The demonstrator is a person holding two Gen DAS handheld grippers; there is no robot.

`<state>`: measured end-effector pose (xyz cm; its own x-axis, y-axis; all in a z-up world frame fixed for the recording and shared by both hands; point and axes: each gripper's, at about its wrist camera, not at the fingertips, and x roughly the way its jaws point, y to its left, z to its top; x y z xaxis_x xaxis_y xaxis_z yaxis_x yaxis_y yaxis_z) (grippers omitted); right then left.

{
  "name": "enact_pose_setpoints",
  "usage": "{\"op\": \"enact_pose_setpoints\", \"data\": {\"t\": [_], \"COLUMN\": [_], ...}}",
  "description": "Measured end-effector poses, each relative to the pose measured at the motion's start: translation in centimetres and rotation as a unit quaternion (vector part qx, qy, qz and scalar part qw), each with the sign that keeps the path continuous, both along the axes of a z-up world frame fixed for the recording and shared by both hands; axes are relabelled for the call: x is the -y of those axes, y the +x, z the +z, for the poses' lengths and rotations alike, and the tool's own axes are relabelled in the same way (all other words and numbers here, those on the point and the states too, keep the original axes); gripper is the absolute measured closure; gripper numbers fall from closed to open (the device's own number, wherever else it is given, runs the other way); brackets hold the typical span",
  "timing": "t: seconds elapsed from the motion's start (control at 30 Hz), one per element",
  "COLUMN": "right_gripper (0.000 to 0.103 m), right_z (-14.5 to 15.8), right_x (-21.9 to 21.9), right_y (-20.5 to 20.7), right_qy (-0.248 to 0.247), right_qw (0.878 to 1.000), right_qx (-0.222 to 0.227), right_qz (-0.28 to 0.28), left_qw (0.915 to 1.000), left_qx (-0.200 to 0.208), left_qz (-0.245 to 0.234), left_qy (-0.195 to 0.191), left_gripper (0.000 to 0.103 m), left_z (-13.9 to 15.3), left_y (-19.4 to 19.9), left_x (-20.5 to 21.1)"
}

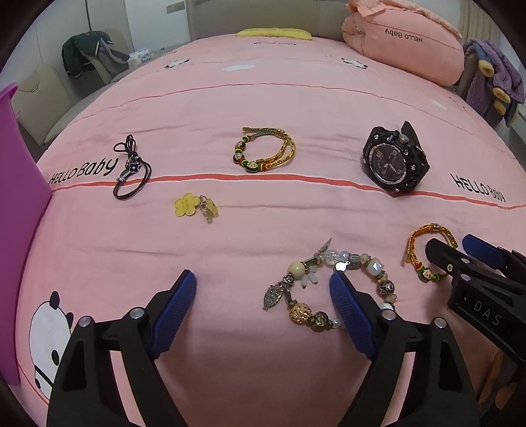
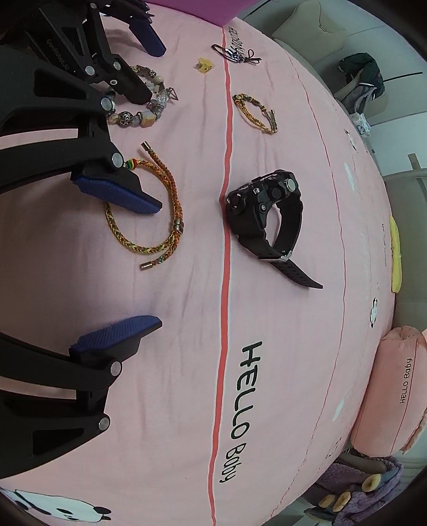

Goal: Organize jewelry
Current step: 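Grasp the beaded charm bracelet with the left tool while the right tool grasps the gold braided bracelet, then carry both bracelets over the purple tub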

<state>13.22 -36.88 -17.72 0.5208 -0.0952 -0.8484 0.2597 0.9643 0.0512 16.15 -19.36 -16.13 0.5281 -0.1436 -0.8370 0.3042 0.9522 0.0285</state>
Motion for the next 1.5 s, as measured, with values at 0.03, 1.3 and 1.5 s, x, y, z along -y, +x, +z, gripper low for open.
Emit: {"op": "enact_pose_setpoints", "data": {"t": [0.03, 1.3, 1.5], "right_gripper": [0.042, 0.099, 0.099], "right_z": [0.0, 7.5, 10.5], "right_x": [-0.1, -6.6, -9.9], "right_y": [0.0, -11.8, -13.0], "right_qy": [-0.002, 0.089, 0.085], "right_qw": [1.000, 0.994, 0.993], "right_qx": [0.000, 0.056, 0.078], "right_qz": [0.001, -0.017, 0.000], "left_qw": [1.0000, 0.9917, 0.9925], "left_qx": [0.001, -0.035, -0.012], "left_qz": [-0.006, -0.087, -0.081], "left_qy": [-0.001, -0.088, -0.090], "left_gripper": [0.035, 0.093, 0.093], "left_z": [0.0, 8.4, 11.4], "left_y": [-0.2, -9.0, -10.9], "left_x": [0.2, -7.3, -11.2]}}
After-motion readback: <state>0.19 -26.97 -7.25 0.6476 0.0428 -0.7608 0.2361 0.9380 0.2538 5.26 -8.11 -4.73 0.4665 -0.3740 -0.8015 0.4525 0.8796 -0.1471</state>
